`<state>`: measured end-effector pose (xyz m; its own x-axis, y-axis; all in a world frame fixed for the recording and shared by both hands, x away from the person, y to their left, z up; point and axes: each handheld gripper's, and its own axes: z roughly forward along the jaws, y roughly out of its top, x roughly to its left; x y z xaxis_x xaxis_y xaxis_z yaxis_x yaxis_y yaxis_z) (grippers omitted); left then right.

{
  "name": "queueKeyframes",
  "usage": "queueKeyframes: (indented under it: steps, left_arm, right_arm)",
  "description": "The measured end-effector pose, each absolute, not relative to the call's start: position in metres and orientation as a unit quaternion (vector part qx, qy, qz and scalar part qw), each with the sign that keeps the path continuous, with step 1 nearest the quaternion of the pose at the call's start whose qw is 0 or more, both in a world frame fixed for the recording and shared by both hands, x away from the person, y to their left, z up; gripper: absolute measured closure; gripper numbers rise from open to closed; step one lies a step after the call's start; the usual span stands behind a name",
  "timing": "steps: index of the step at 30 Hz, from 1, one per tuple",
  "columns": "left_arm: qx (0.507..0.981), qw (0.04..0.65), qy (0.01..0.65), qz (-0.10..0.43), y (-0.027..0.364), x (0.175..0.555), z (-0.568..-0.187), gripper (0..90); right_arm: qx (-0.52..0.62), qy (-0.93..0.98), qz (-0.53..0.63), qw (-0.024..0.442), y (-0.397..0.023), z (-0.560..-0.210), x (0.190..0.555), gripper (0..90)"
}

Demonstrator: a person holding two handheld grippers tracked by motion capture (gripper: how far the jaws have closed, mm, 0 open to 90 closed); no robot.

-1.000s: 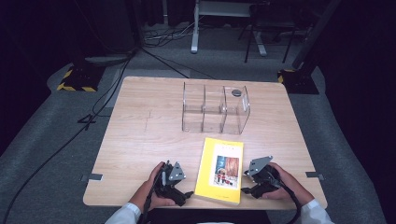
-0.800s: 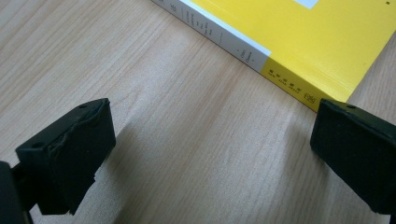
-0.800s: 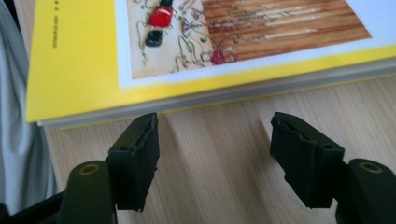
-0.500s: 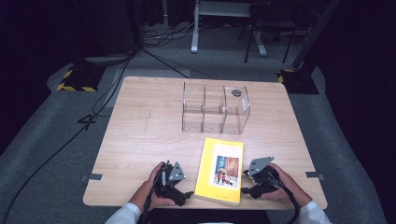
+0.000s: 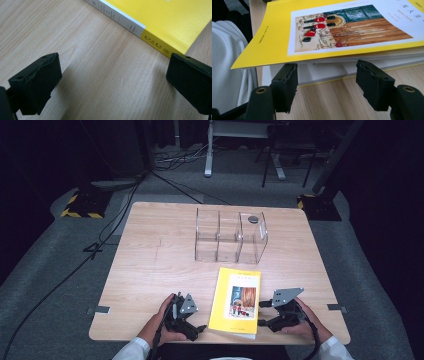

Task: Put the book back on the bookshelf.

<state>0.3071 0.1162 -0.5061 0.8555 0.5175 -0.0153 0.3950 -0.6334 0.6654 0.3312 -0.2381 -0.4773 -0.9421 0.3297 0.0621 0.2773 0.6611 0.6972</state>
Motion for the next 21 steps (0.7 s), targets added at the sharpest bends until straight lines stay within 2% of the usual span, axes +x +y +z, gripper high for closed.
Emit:
queueKeyframes:
  steps: [6, 10, 21]
  left_arm:
    - [0.900, 0.343, 0.255, 0.089, 0.117, 0.307, -0.506, 0.7]
    - [0.900, 0.343, 0.255, 0.089, 0.117, 0.307, -0.506, 0.7]
    - [0.899, 0.342, 0.258, 0.090, 0.115, 0.306, -0.506, 0.7]
  right_arm:
    - [0.162, 0.911, 0.378, 0.037, -0.237, -0.476, 0.330, 34.6]
    - [0.144, 0.932, 0.327, 0.064, -0.235, -0.476, 0.326, 34.6]
    - [0.140, 0.960, 0.233, 0.073, -0.221, -0.470, 0.325, 41.8]
